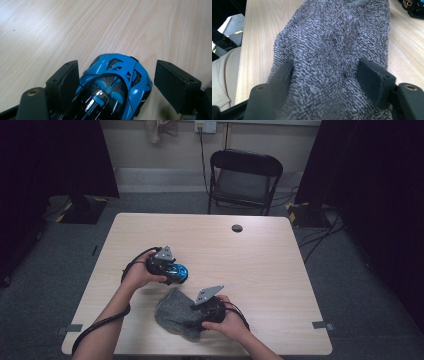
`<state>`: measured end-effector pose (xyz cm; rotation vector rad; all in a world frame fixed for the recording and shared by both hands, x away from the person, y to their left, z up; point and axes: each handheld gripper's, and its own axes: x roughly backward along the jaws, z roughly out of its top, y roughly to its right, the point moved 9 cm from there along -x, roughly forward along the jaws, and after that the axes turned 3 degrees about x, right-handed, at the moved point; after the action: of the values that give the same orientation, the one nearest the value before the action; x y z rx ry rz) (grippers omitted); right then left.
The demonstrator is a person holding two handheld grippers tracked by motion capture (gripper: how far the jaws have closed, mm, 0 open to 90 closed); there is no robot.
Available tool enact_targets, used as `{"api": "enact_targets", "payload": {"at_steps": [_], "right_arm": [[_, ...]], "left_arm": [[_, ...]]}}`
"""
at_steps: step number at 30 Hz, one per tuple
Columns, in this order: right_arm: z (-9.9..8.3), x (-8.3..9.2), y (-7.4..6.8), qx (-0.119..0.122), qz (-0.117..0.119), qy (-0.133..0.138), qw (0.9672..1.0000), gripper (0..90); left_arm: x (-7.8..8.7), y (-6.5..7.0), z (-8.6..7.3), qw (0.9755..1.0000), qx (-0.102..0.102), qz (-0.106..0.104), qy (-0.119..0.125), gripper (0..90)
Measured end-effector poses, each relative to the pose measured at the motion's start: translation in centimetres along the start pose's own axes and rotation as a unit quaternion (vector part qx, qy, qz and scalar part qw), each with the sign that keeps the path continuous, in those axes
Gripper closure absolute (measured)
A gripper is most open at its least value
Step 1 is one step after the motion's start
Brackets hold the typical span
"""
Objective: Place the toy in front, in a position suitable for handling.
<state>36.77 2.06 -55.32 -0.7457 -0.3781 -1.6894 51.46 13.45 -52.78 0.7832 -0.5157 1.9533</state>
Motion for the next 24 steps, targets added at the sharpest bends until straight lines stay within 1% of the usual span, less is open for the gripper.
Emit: {"api": "enact_targets", "payload": {"at_steps": [1,3,7,8,9,11,13,16,17,21,24], "right_arm": [[0.0,0.0,0.0,0.000,0.000,0.000,1.0000,32.8],[0.0,0.0,0.0,-0.001,0.000,0.000,1.0000,32.8],[0.0,0.0,0.0,0.000,-0.001,-0.001,1.0000,32.8],[0.0,0.0,0.0,0.000,0.000,-0.001,1.0000,32.8],[0.0,0.0,0.0,0.000,-0.001,-0.002,1.0000,32.8],[0.0,0.0,0.0,0.000,-0.001,-0.001,1.0000,32.8],[0.0,0.0,0.0,-0.001,-0.001,-0.002,1.0000,32.8],[0.0,0.0,0.0,0.000,-0.001,-0.001,1.0000,32.8],[0.0,0.0,0.0,0.000,0.000,-0.001,1.0000,32.8],[0.0,0.0,0.0,-0.001,-0.001,-0.001,1.0000,32.8],[0.0,0.0,0.0,0.000,-0.002,-0.001,1.0000,32.8]], "left_arm": [[0.2,-0.1,0.0,1.0000,-0.003,0.001,-0.001,18.1],[0.8,-0.3,-0.1,1.0000,0.005,0.004,0.005,18.0],[1.5,-0.6,-0.4,0.9999,0.010,0.010,0.006,17.2],[1.7,-0.6,-0.4,0.9998,0.016,0.009,0.011,17.0],[1.9,-0.7,-0.5,0.9998,0.016,0.011,0.011,17.0],[2.5,-1.0,-0.5,0.9995,0.024,0.015,0.017,17.0],[3.1,-1.5,-0.7,0.9994,0.024,0.022,0.012,17.0],[3.8,-2.0,-0.7,0.9986,0.038,0.031,0.019,17.0],[4.0,-2.1,-0.8,0.9986,0.038,0.034,0.016,16.6],[4.2,-2.4,-1.4,0.9983,0.041,0.038,0.012,16.5],[4.4,-2.7,-1.9,0.9977,0.053,0.041,0.011,16.3]]}}
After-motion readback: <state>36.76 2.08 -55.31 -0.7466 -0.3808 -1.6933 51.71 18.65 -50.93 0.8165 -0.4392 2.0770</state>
